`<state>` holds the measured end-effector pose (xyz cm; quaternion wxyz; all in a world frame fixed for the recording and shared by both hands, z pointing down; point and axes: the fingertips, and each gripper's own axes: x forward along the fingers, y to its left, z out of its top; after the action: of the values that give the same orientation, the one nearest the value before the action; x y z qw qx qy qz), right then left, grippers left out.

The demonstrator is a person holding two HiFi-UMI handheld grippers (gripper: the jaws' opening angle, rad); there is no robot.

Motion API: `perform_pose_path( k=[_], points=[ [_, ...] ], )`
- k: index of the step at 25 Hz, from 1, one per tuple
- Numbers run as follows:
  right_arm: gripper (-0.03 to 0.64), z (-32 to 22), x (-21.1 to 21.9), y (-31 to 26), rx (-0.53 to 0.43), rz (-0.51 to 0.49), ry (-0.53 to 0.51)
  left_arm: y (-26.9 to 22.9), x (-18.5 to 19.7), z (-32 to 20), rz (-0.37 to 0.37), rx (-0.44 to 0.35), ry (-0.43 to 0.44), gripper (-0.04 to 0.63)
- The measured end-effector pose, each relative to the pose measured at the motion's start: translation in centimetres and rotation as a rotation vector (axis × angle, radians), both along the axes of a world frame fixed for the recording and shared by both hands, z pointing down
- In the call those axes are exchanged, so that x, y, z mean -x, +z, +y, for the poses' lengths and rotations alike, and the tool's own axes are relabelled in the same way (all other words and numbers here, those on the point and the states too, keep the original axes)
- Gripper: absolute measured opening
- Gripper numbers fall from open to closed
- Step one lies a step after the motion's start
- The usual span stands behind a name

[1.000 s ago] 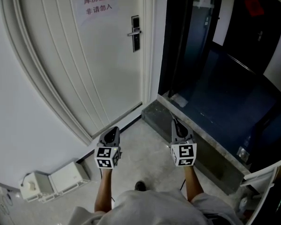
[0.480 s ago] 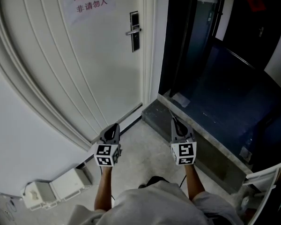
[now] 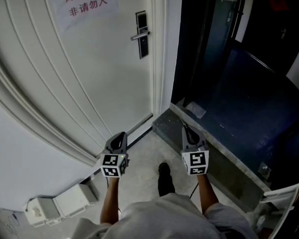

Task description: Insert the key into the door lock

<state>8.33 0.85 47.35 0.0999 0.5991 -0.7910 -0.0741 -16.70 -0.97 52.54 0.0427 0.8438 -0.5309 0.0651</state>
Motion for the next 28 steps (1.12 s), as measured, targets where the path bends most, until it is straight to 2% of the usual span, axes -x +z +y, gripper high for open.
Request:
perform_pose_path(
  k=[17,22,28],
  points=[
    [0.031,-27.6,-5.9,-3.5,-0.030,-0.023,-0.117,-4.8,-6.2,-25.4,-0.025,-0.041,-0.119,0.017],
    [0.031,-32.9,-7.3,-3.2,-0.024,-0.033,-0.135,-5.3,-7.4,-30.6,-0.037,-0.045,-0.139,0.017],
    [0.031,-36.3,-8.3,-2.1,0.000,-0.039,-0.151,-4.7,-9.1,-33.8,-0.044,-0.031,-0.141,0.017]
  ],
)
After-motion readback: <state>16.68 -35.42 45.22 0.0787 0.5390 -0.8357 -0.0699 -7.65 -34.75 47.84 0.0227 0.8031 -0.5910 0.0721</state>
